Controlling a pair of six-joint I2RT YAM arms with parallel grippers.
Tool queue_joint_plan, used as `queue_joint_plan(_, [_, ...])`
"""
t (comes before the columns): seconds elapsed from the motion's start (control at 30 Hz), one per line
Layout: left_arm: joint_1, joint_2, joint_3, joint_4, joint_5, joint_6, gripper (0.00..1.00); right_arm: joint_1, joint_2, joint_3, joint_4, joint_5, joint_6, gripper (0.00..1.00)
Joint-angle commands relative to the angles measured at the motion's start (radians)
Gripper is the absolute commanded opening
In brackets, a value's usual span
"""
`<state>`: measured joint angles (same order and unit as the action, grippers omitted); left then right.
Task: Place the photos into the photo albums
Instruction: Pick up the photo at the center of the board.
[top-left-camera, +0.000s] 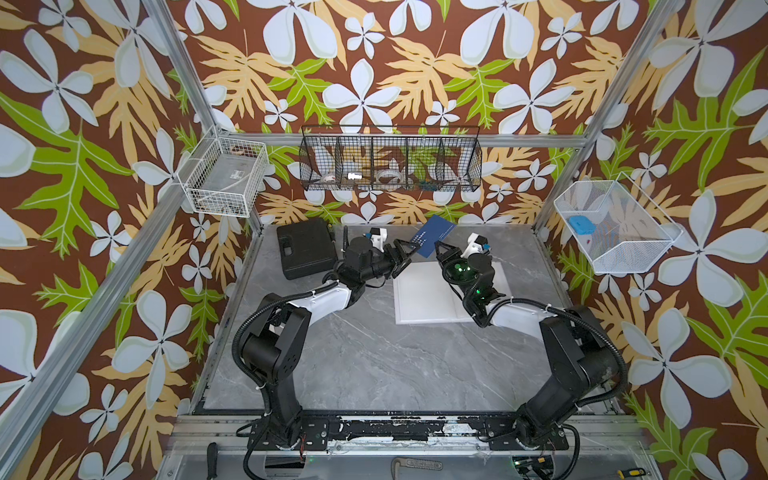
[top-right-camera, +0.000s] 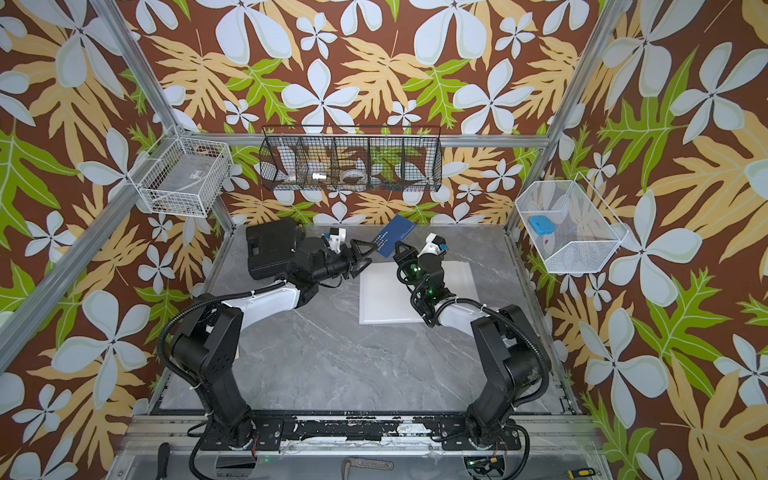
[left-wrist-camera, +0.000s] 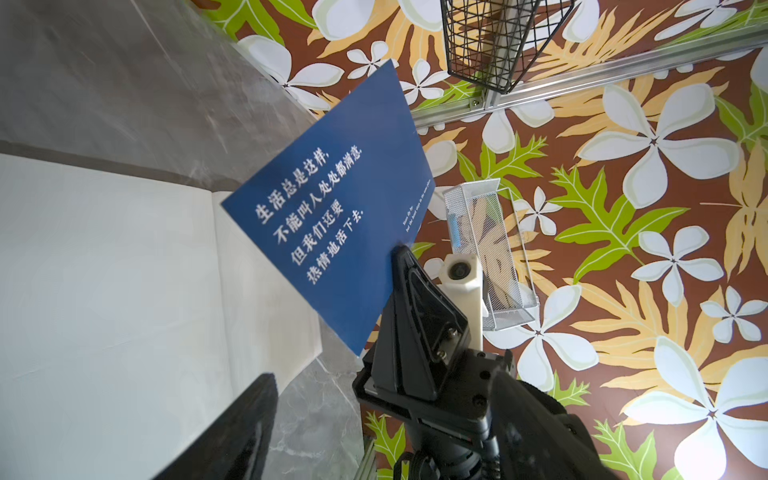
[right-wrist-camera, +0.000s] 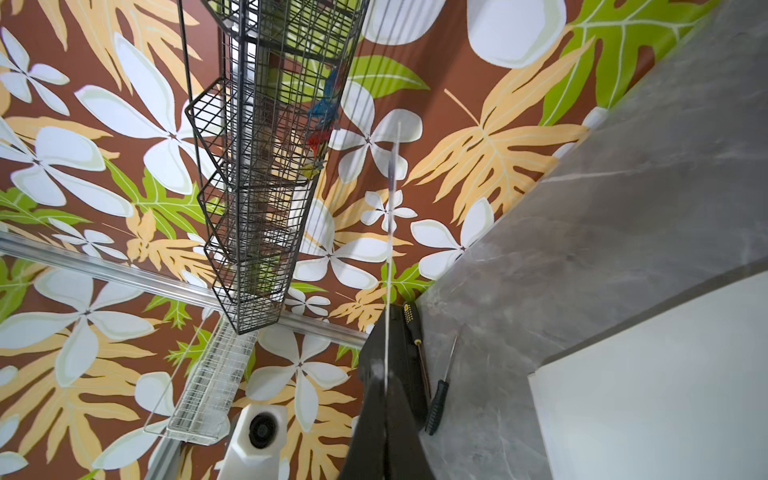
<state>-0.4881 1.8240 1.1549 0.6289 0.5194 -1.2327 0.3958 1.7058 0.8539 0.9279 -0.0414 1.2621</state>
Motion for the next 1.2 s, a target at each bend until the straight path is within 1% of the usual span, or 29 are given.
queue_joint_plan(0.0, [-0.010, 0.017, 0.012, 0.064, -0.035, -0.023, 0.81, 0.001, 0.026, -0.023, 0.156, 0.031, 0.113, 0.00])
queue_joint_plan(0.13, [-0.024, 0.074, 0.062, 0.073, -0.045, -0.026, 0.79, 0.009, 0.037, -0.043, 0.210, 0.021, 0.150, 0.00])
queue_joint_plan(0.27, [-0.035, 0.115, 0.113, 0.074, -0.063, -0.020, 0.73, 0.014, 0.008, -0.079, 0.227, 0.053, 0.150, 0.00])
queue_joint_plan(0.37, [-0.035, 0.127, 0.125, 0.071, -0.080, -0.012, 0.69, 0.014, -0.014, -0.088, 0.211, 0.057, 0.146, 0.00])
queue_joint_plan(0.43, [-0.035, 0.141, 0.146, 0.071, -0.075, -0.010, 0.63, 0.015, -0.017, -0.086, 0.194, 0.044, 0.148, 0.00])
queue_joint_plan(0.5, [-0.035, 0.156, 0.157, 0.117, -0.062, -0.030, 0.54, 0.018, -0.015, -0.096, 0.199, 0.048, 0.160, 0.00])
queue_joint_plan(0.57, [-0.035, 0.171, 0.174, 0.152, -0.036, -0.038, 0.40, 0.018, -0.015, -0.107, 0.205, 0.052, 0.174, 0.00])
queue_joint_plan(0.67, [-0.037, 0.174, 0.178, 0.166, -0.025, -0.032, 0.22, 0.019, -0.024, -0.119, 0.206, 0.058, 0.181, 0.00])
queue_joint_plan(0.73, [-0.037, 0.176, 0.171, 0.171, -0.023, -0.028, 0.06, 0.019, -0.033, -0.120, 0.200, 0.060, 0.172, 0.00])
queue_joint_plan(0.77, [-0.037, 0.177, 0.169, 0.174, -0.020, -0.025, 0.00, 0.019, -0.039, -0.122, 0.192, 0.061, 0.165, 0.00])
queue_joint_plan(0.8, [-0.037, 0.179, 0.170, 0.177, -0.013, -0.024, 0.00, 0.019, -0.047, -0.120, 0.179, 0.064, 0.151, 0.00])
queue_joint_plan(0.83, [-0.037, 0.184, 0.173, 0.184, 0.000, -0.025, 0.00, 0.019, -0.055, -0.121, 0.164, 0.061, 0.138, 0.09])
queue_joint_plan(0.9, [-0.037, 0.191, 0.178, 0.204, 0.015, -0.036, 0.00, 0.016, -0.076, -0.128, 0.132, 0.052, 0.110, 0.35])
queue_joint_plan(0.93, [-0.037, 0.195, 0.184, 0.220, 0.026, -0.047, 0.00, 0.009, -0.092, -0.144, 0.118, 0.052, 0.095, 0.46])
queue_joint_plan(0.97, [-0.037, 0.197, 0.191, 0.225, 0.036, -0.051, 0.00, -0.005, -0.110, -0.161, 0.105, 0.043, 0.085, 0.52])
queue_joint_plan(1.03, [-0.035, 0.202, 0.220, 0.209, 0.073, -0.040, 0.00, -0.055, -0.172, -0.208, 0.066, 0.012, 0.038, 0.61])
queue_joint_plan(1.07, [-0.035, 0.200, 0.230, 0.185, 0.087, -0.026, 0.00, -0.084, -0.207, -0.216, 0.009, -0.008, 0.006, 0.65])
queue_joint_plan(1.13, [-0.033, 0.197, 0.247, 0.136, 0.128, 0.017, 0.00, -0.150, -0.304, -0.196, -0.202, -0.049, -0.120, 0.73])
queue_joint_plan(1.17, [-0.033, 0.197, 0.252, 0.117, 0.146, 0.028, 0.00, -0.173, -0.335, -0.163, -0.305, -0.055, -0.195, 0.81])
